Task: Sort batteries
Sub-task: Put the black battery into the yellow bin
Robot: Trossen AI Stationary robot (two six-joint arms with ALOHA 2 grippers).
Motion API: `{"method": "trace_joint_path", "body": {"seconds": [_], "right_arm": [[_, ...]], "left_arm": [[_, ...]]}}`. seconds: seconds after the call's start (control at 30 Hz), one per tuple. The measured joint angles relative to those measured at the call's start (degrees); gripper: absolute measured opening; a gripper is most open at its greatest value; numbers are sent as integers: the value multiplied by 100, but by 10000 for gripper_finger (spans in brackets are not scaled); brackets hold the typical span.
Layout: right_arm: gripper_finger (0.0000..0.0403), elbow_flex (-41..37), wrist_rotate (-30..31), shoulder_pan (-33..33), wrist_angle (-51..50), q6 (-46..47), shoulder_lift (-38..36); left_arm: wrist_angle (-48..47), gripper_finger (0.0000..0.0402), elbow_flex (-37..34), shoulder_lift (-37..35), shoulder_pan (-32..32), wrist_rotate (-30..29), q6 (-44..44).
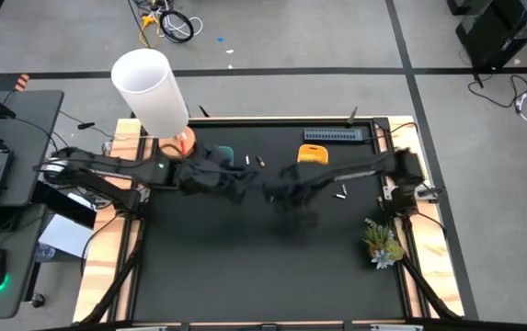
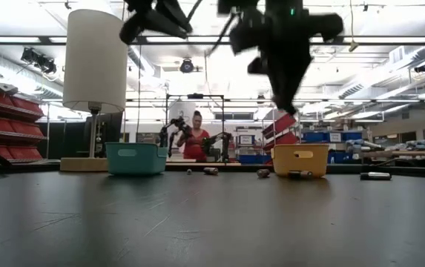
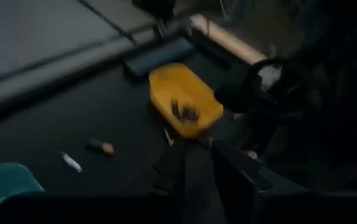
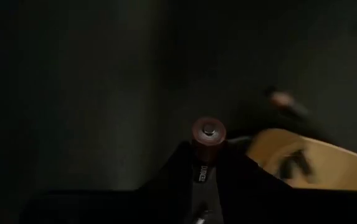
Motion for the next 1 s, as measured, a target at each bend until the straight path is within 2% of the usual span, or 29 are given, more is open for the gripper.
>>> {"method": "trace_joint_path", "body": {"seconds": [0.2, 0.33, 0.43, 0.53, 0.63, 0.73, 0.83, 0.93, 1.0], "right_arm": [[46, -485, 9, -928, 328, 113, -1142], [50, -960, 20, -1619, 589, 258, -1527], [73, -1338, -41, -2020, 781, 381, -1641], [115, -1539, -307, -2268, 806, 438, -1661], [158, -1578, -354, -2345, 813, 444, -1661], [186, -1470, -327, -2323, 788, 434, -1661], [195, -1404, -340, -2174, 899, 660, -1879], [192, -1583, -389, -1847, 1619, 887, -2362], [187, -1934, -369, -1623, 2257, 1081, -2758]], "left_arm": [[153, 90, 138, -323, 0, -246, 265], [555, 89, 150, -328, -1, -270, 275], [796, 89, 150, -314, -33, -274, 258], [868, 89, 150, -302, -111, -264, 173], [887, 89, 150, -310, -210, -249, 121], [751, 89, 150, -311, -299, 37, -70], [731, 89, 70, -278, -336, 498, -405], [714, 89, -68, -267, -390, 893, -703], [729, 89, -158, -267, -436, 935, -925]]}}
